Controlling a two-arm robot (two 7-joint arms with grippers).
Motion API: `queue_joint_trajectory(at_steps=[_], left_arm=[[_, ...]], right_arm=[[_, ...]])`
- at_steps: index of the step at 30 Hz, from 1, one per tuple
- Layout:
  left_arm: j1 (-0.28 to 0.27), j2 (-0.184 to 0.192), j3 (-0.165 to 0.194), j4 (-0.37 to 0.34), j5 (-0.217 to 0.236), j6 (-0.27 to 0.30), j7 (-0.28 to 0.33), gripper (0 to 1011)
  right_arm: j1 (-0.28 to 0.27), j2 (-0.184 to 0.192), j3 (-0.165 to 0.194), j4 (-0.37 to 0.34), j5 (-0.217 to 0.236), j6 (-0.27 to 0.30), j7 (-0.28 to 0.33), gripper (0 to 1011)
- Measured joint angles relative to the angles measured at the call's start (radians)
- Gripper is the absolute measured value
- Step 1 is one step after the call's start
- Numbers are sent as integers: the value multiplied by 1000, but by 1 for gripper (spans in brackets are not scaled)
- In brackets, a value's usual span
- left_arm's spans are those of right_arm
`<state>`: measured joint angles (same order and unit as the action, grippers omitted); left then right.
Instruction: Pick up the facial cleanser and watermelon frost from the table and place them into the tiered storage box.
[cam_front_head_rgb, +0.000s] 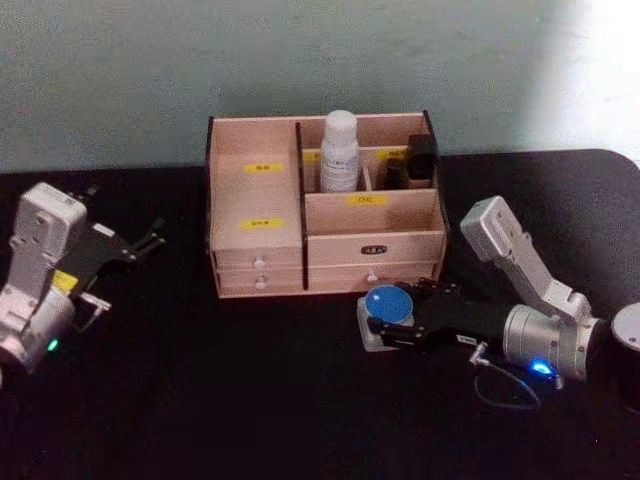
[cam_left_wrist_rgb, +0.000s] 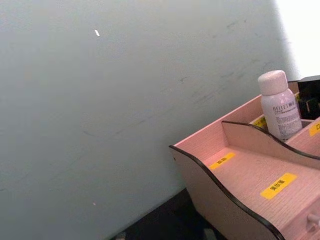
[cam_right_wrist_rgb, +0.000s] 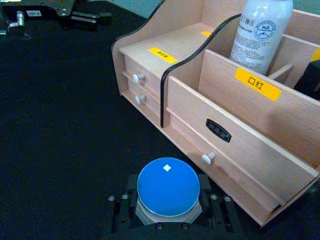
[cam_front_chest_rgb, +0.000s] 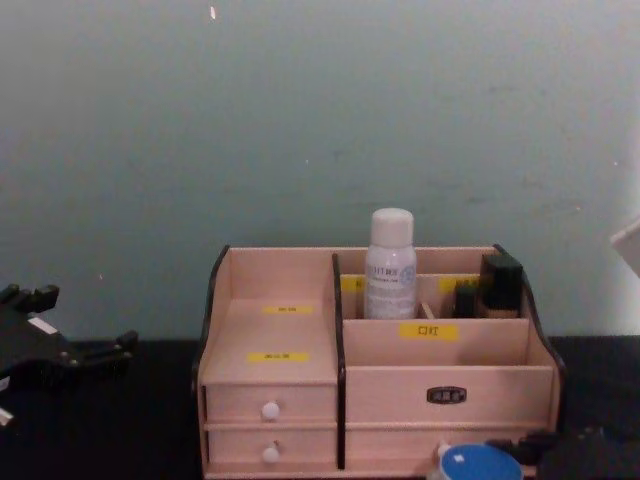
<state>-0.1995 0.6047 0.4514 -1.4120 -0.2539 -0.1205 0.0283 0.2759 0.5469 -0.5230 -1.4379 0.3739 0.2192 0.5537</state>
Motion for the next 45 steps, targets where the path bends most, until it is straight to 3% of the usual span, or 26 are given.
queue_joint_trajectory(at_steps=[16, 26, 35, 45], left_arm=[[0, 0, 0, 0, 0, 0, 0, 1001], [0, 0, 0, 0, 0, 0, 0, 1001], [0, 0, 0, 0, 0, 0, 0, 1001], [0, 0, 0, 0, 0, 0, 0, 1001]], right_arm=[[-21, 43, 20, -118, 27, 3, 9, 717], [25, 42, 16, -161, 30, 11, 10, 717], [116, -8, -10, -119, 19, 13, 10, 717], [249, -109, -56, 30, -3, 14, 17, 717]])
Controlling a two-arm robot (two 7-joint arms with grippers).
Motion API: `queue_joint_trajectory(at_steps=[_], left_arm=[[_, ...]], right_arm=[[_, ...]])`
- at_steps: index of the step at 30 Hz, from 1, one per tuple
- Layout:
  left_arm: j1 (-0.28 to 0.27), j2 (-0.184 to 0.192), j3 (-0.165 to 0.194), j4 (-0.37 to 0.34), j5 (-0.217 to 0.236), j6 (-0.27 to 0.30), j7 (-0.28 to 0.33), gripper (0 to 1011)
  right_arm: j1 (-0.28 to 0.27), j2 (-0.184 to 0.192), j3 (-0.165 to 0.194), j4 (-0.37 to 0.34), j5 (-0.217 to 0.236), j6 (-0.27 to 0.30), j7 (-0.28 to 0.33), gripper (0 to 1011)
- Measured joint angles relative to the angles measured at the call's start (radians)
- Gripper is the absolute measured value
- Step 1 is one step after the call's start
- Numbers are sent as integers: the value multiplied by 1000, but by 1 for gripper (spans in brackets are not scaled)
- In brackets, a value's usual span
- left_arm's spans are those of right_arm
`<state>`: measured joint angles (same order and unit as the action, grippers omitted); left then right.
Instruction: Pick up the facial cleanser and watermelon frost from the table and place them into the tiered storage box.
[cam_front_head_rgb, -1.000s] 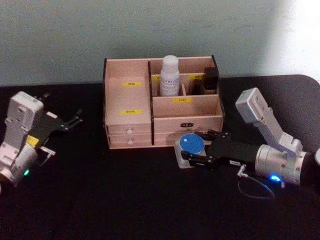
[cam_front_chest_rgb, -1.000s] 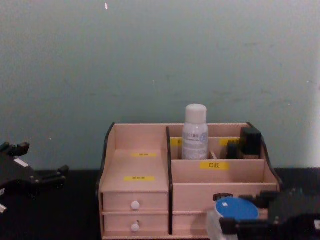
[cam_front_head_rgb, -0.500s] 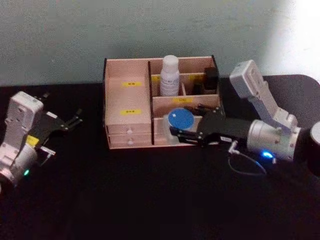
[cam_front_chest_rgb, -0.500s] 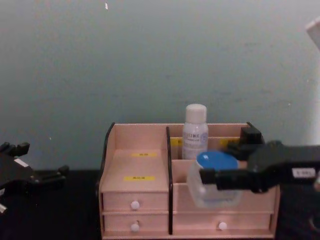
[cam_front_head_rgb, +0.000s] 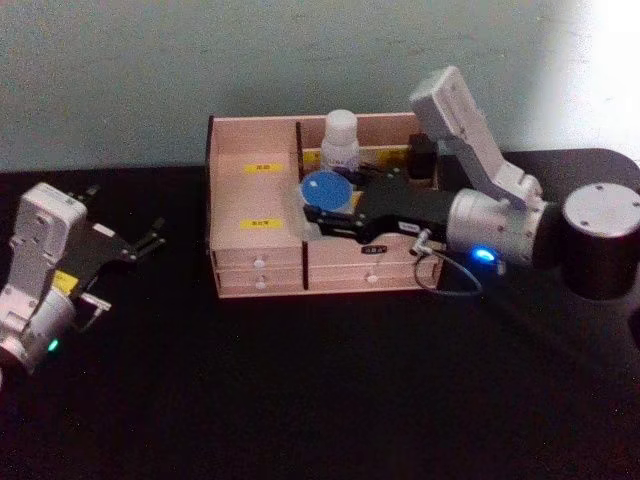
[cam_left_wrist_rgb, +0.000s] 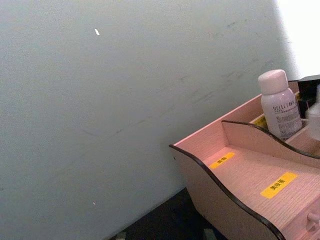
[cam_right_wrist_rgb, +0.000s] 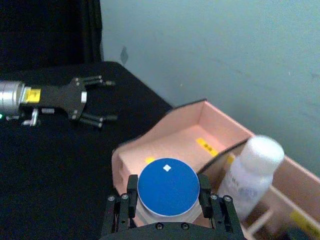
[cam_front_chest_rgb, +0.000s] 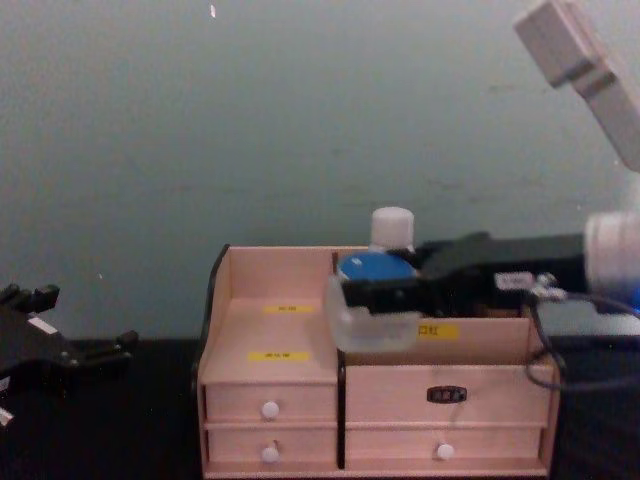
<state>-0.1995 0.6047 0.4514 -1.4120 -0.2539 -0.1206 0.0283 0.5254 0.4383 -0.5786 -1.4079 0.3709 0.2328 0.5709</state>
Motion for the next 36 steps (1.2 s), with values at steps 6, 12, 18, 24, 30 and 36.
queue_joint_trajectory(at_steps=[6, 12, 18, 24, 30, 36], left_arm=[[0, 0, 0, 0, 0, 0, 0, 1001], [0, 0, 0, 0, 0, 0, 0, 1001], [0, 0, 0, 0, 0, 0, 0, 1001], [0, 0, 0, 0, 0, 0, 0, 1001], [0, 0, 0, 0, 0, 0, 0, 1001], [0, 0, 0, 0, 0, 0, 0, 1001]], right_arm=[[56, -44, -16, 62, -5, -14, 13, 717], [117, -95, -34, 140, -9, -27, 22, 717], [177, -154, -49, 236, -14, -32, 25, 717], [229, -214, -60, 348, -19, -39, 29, 717], [263, -259, -68, 439, -28, -48, 34, 717], [279, -283, -72, 489, -39, -51, 37, 717]])
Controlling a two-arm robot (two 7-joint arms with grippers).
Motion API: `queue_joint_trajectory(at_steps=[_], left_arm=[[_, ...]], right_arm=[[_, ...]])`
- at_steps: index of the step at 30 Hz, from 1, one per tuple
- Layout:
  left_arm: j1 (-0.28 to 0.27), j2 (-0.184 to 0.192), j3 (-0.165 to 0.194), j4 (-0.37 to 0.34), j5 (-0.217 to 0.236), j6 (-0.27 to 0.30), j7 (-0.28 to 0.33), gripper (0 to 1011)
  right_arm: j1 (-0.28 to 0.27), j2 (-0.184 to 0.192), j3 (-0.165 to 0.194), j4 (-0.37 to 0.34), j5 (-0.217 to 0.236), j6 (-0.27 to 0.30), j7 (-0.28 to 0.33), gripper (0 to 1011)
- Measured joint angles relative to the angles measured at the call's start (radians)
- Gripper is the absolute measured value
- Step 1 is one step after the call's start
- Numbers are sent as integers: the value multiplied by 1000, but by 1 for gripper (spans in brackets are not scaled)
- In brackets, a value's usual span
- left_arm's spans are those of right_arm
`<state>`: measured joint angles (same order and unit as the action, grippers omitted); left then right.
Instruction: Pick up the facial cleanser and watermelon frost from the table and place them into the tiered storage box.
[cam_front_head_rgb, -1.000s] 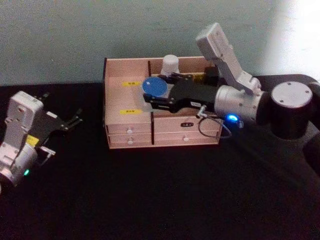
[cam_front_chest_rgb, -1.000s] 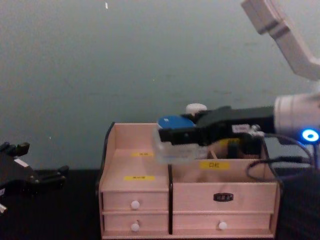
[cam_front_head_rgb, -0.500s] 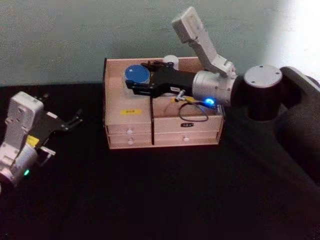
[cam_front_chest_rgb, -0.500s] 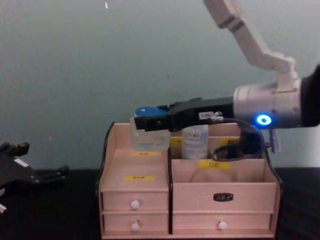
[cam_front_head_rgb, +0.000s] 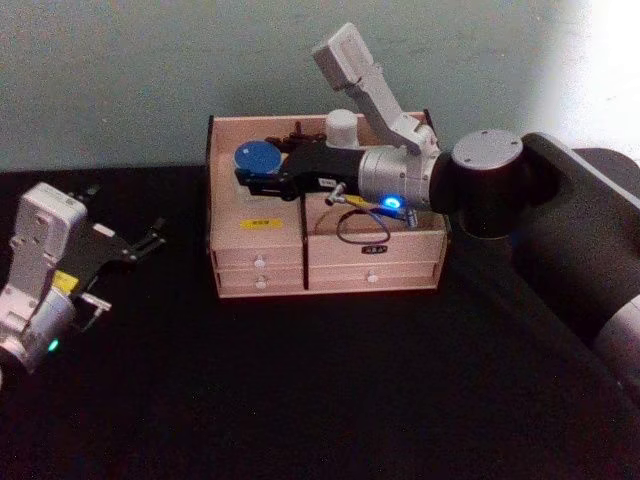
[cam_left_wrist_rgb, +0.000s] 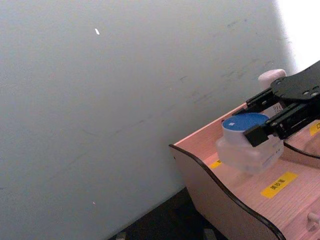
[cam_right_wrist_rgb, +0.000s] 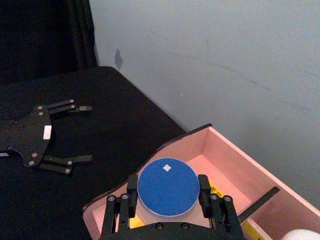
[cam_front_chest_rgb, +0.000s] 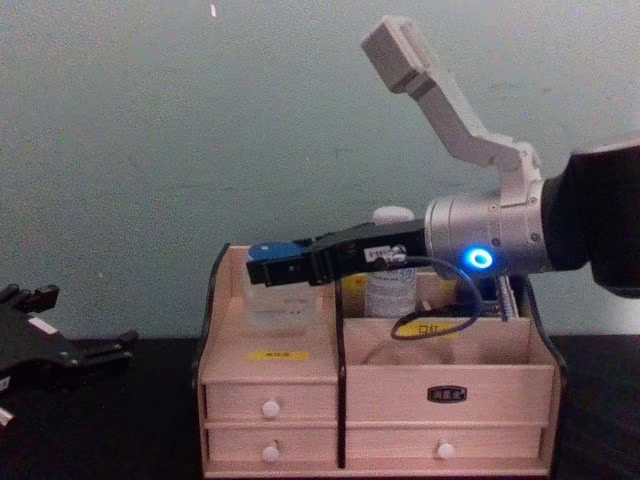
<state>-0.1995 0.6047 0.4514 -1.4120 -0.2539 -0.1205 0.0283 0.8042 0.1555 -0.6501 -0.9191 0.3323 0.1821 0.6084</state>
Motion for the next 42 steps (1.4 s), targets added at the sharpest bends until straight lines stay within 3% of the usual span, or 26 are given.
queue_joint_trajectory(at_steps=[24, 36, 42], left_arm=[[0, 0, 0, 0, 0, 0, 0, 1001], [0, 0, 0, 0, 0, 0, 0, 1001], [0, 0, 0, 0, 0, 0, 0, 1001]], right_arm=[[2, -20, 0, 33, -44, 19, 7, 717], [2, -19, 1, 32, -42, 20, 6, 719], [2, -19, 2, 32, -41, 19, 6, 874]])
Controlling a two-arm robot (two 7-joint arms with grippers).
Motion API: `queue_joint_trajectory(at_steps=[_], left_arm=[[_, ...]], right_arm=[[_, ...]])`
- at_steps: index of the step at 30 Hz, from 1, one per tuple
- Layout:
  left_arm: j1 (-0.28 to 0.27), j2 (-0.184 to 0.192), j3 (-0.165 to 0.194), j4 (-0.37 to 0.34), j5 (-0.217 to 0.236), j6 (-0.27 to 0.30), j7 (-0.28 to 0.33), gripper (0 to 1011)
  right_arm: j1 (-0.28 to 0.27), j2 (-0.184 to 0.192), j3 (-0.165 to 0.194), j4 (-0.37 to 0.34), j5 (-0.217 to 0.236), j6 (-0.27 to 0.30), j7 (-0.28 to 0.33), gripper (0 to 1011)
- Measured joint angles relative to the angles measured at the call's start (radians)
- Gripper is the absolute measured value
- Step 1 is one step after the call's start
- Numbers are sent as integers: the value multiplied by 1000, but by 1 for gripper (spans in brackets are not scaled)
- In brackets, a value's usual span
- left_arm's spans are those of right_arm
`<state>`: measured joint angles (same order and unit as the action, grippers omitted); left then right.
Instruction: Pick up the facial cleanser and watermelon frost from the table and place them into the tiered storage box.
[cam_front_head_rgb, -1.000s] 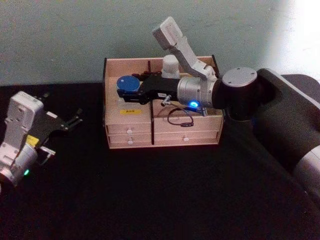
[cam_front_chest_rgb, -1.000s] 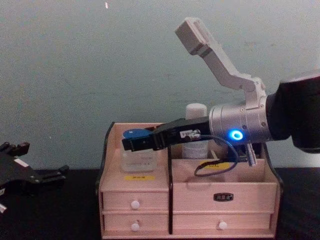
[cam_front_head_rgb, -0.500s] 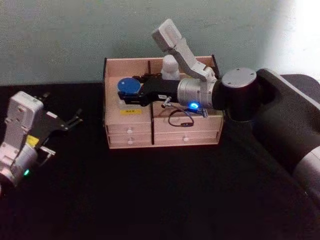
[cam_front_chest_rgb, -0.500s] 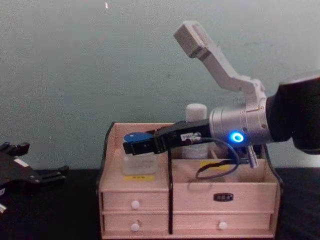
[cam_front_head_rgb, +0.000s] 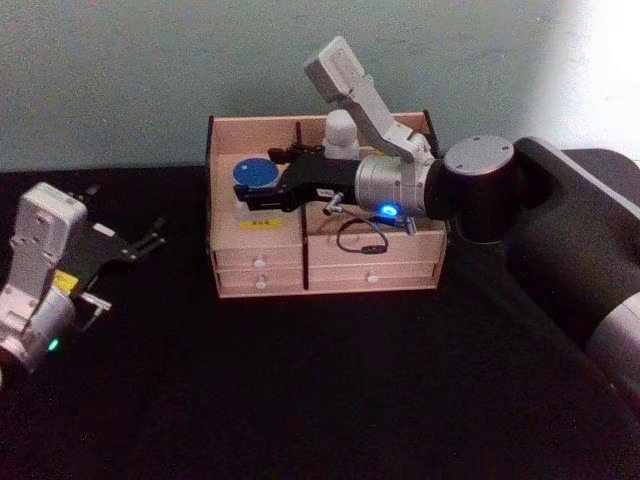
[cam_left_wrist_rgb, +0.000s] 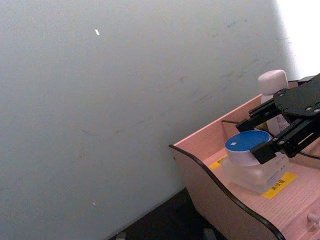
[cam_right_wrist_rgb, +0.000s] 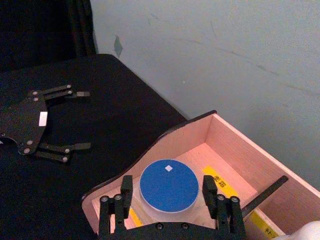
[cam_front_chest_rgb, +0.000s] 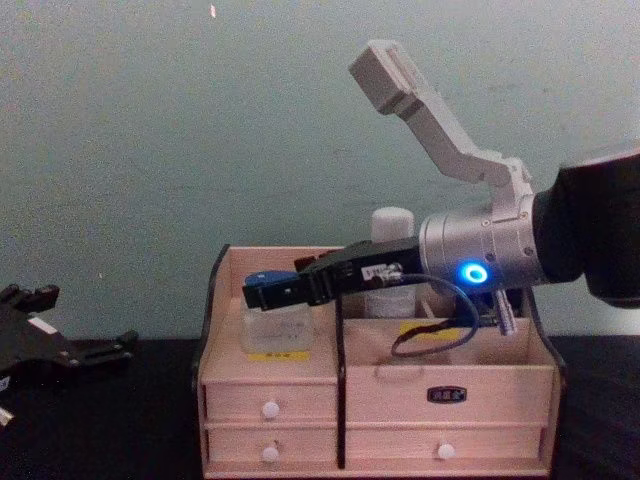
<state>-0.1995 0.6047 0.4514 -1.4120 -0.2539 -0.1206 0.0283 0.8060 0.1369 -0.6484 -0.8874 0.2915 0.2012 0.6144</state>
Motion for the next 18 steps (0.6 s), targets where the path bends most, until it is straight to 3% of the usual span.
queue_joint_trajectory(at_steps=[5, 15, 18], left_arm=[[0, 0, 0, 0, 0, 0, 0, 1001], [0, 0, 0, 0, 0, 0, 0, 1001], [0, 0, 0, 0, 0, 0, 0, 1002]], right_arm=[[0, 0, 0, 0, 1, 0, 0, 997], [0, 0, 0, 0, 2, -1, 0, 1003], [-12, 10, 10, -30, 7, -1, 0, 1002]])
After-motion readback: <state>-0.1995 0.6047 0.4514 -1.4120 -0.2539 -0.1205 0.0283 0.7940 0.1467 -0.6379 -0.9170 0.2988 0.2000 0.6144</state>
